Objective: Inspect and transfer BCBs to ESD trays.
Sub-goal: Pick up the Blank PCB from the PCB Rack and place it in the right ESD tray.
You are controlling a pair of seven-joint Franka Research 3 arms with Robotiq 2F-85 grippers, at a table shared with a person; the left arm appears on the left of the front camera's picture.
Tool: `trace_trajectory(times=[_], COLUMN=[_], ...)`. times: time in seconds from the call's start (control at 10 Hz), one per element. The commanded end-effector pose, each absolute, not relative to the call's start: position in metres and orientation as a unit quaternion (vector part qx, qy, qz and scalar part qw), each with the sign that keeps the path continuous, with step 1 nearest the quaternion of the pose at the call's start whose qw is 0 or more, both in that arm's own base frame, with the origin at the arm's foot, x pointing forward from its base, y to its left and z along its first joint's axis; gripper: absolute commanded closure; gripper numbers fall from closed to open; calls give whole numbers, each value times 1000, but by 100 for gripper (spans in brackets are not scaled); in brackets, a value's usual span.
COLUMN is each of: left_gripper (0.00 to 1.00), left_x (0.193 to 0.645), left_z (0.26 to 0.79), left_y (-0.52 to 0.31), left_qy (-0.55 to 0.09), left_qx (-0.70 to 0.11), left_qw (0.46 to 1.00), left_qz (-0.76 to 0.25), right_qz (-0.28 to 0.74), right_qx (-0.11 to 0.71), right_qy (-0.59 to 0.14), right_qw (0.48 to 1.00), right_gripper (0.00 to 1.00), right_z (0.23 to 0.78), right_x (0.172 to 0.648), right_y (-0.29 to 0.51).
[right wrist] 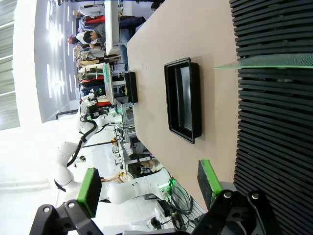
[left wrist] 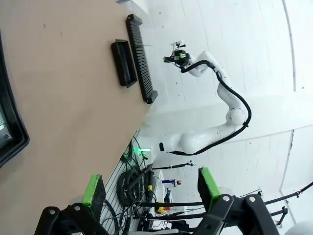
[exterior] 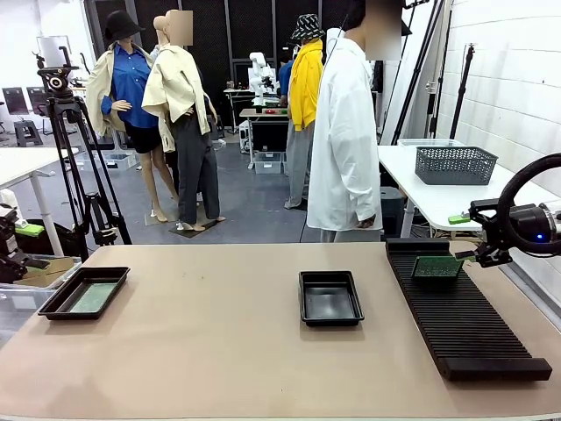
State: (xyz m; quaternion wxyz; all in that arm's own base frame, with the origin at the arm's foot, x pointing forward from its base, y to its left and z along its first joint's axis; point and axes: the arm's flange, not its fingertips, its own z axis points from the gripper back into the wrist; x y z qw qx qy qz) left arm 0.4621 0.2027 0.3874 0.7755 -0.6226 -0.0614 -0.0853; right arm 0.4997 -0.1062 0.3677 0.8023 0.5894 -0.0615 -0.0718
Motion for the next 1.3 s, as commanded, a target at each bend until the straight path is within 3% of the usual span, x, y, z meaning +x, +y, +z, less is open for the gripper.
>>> trace_trajectory(times=[0.0,0.7,1.0,1.2], left_gripper=[0,0,0,0], left_x=[457,462,462,462], left_z=[384,387,387,387], left_y=[200,203,203,203], left_qy=[-76,-61,-61,-61], left_qx=[-642,-623,-623,-623], left_qw=[757,775,775,775], left_qz=[-96,-85,-85,-85], right_qz=[-77,-72,2,70], right_qx=[586,589,489,452], right_qy=[-63,-61,-103,-86], right_qw=[804,802,866,885], right_gripper=[0,0,0,0], right_z=[368,368,394,418], right_x=[497,500,535,552], right_y=[-104,-106,-84,-71])
